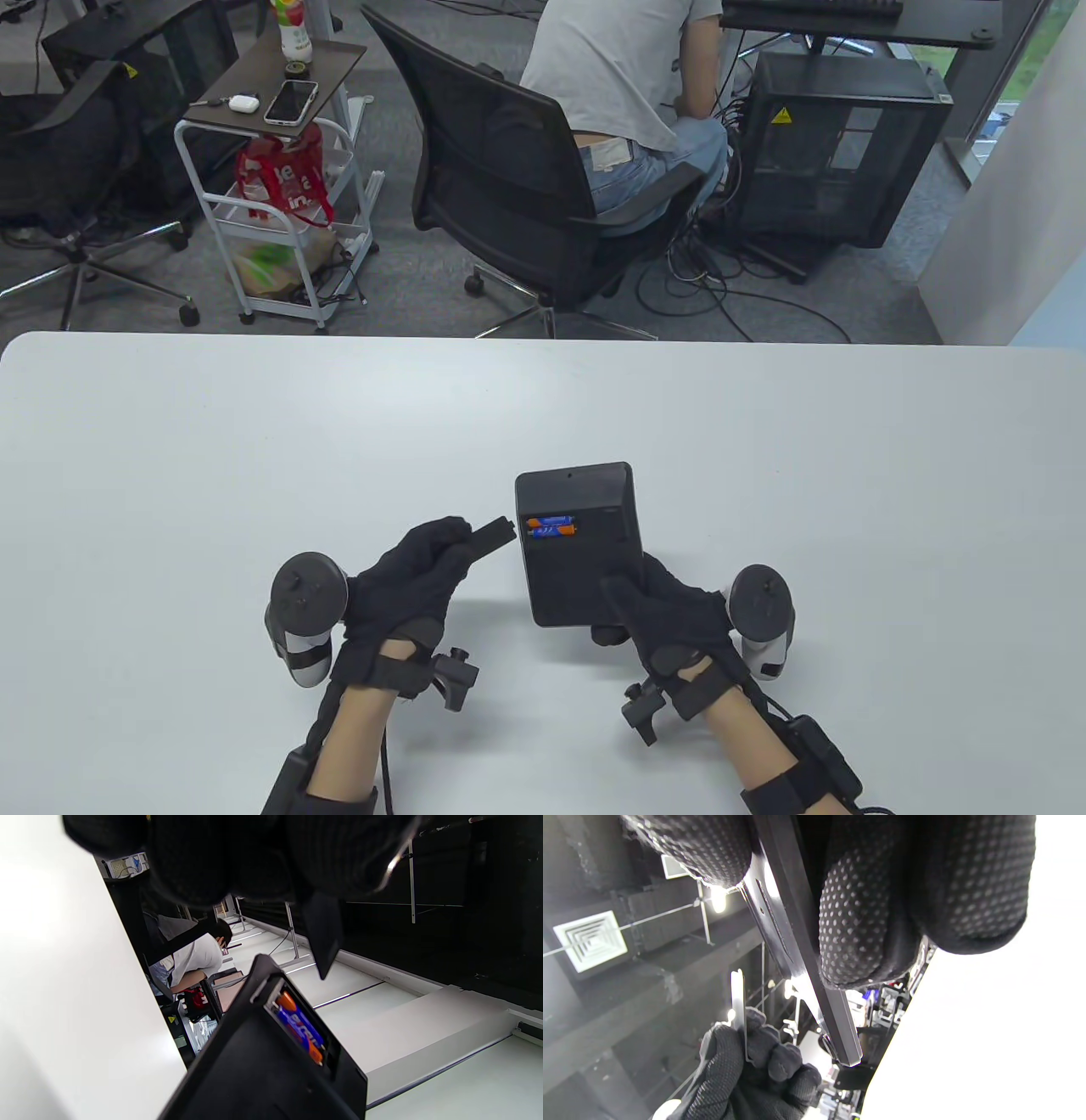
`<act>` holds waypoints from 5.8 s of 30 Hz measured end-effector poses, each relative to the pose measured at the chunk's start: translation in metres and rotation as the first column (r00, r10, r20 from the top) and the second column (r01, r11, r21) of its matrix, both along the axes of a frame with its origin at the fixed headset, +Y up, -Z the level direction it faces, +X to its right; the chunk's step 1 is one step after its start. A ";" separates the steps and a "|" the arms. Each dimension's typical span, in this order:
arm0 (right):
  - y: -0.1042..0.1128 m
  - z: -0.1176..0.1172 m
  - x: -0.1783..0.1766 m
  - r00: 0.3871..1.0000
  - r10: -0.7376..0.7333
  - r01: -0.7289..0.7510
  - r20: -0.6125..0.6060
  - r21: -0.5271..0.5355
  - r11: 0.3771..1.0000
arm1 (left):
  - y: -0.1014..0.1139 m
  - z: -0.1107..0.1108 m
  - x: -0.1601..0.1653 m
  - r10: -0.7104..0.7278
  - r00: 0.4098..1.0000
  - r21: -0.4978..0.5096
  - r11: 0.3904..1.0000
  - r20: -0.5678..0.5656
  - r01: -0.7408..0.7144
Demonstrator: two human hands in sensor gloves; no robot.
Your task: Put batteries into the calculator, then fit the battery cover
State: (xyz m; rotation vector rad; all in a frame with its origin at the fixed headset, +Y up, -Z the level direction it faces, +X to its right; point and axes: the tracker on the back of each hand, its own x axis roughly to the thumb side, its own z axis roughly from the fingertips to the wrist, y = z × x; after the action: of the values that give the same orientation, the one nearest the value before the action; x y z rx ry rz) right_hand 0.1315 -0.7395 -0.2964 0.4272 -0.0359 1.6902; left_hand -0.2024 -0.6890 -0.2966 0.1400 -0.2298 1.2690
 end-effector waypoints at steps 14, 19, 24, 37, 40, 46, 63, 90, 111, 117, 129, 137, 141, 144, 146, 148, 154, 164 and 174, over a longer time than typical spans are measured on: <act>0.004 0.010 -0.016 0.993 0.119 -0.117 -0.020 0.049 0.992 | -0.004 0.003 0.023 -0.071 0.997 -0.026 0.997 0.042 0.072; 0.007 0.013 -0.019 0.990 0.142 -0.141 -0.005 0.079 0.987 | -0.005 0.003 0.025 -0.086 0.995 -0.047 0.995 0.048 0.088; 0.008 0.014 -0.020 0.988 0.156 -0.156 0.009 0.109 0.982 | -0.005 0.004 0.024 -0.108 0.994 -0.052 0.993 0.006 0.108; 0.012 0.021 -0.027 0.983 0.184 -0.186 0.028 0.150 0.971 | 0.000 0.014 0.024 -0.305 0.919 -0.082 0.953 -0.249 0.293; 0.011 0.019 -0.026 0.985 0.173 -0.171 0.001 0.134 0.976 | -0.002 0.014 0.025 -0.300 0.921 -0.078 0.954 -0.249 0.290; 0.012 0.021 -0.027 0.985 0.175 -0.174 0.000 0.135 0.976 | -0.002 0.016 0.030 -0.342 0.903 -0.073 0.940 -0.259 0.335; 0.013 0.020 -0.028 0.997 0.033 -0.026 -0.072 0.104 0.994 | -0.012 0.008 0.034 -0.054 0.999 -0.116 0.992 -0.008 0.053; 0.020 0.025 -0.031 0.987 0.150 -0.140 -0.055 0.156 0.978 | -0.015 0.015 0.049 -0.184 0.983 -0.136 0.974 -0.019 0.180; 0.038 -0.002 0.064 0.740 0.503 -0.569 0.446 0.017 0.822 | -0.019 0.013 0.064 -0.725 0.688 -0.060 0.687 0.009 0.724; 0.032 -0.005 0.074 0.481 0.717 -0.752 0.505 -0.183 0.633 | -0.024 0.015 0.074 -0.839 0.543 -0.048 0.541 0.035 0.840; 0.009 -0.018 0.082 0.149 0.869 -0.844 0.471 -0.398 0.360 | -0.026 0.017 0.077 -0.868 0.494 -0.053 0.492 0.046 0.869; -0.002 -0.025 0.082 0.071 0.901 -0.846 0.429 -0.453 0.282 | -0.026 0.017 0.077 -0.867 0.496 -0.057 0.494 0.051 0.868; -0.010 -0.030 0.083 0.072 0.931 -0.836 0.357 -0.488 0.251 | -0.026 0.017 0.078 -0.866 0.497 -0.062 0.494 0.061 0.867; -0.015 -0.033 0.084 0.089 0.942 -0.840 0.323 -0.483 0.245 | -0.026 0.018 0.079 -0.867 0.493 -0.065 0.489 0.072 0.870; -0.018 -0.035 0.083 0.124 0.949 -0.838 0.289 -0.482 0.256 | -0.027 0.018 0.080 -0.867 0.492 -0.066 0.488 0.077 0.870; -0.020 -0.037 0.081 0.122 0.958 -0.843 0.260 -0.482 0.238 | -0.027 0.018 0.081 -0.868 0.490 -0.068 0.485 0.083 0.872; -0.025 -0.041 0.078 0.085 0.964 -0.863 0.253 -0.465 0.198 | -0.028 0.018 0.082 -0.871 0.481 -0.079 0.475 0.099 0.876; -0.032 -0.044 0.071 0.042 0.975 -0.881 0.217 -0.453 0.139 | -0.028 0.018 0.082 -0.873 0.476 -0.087 0.468 0.106 0.879; -0.035 -0.043 0.073 0.089 0.980 -0.881 0.178 -0.445 0.161 | -0.027 0.018 0.081 -0.874 0.476 -0.081 0.469 0.097 0.879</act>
State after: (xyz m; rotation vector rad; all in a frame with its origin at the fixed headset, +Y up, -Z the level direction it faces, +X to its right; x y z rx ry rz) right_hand 0.2041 -0.7747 -0.3393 -0.2780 0.1544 3.0980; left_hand -0.1211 -0.7160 -0.2790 -0.1183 -0.2136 0.2136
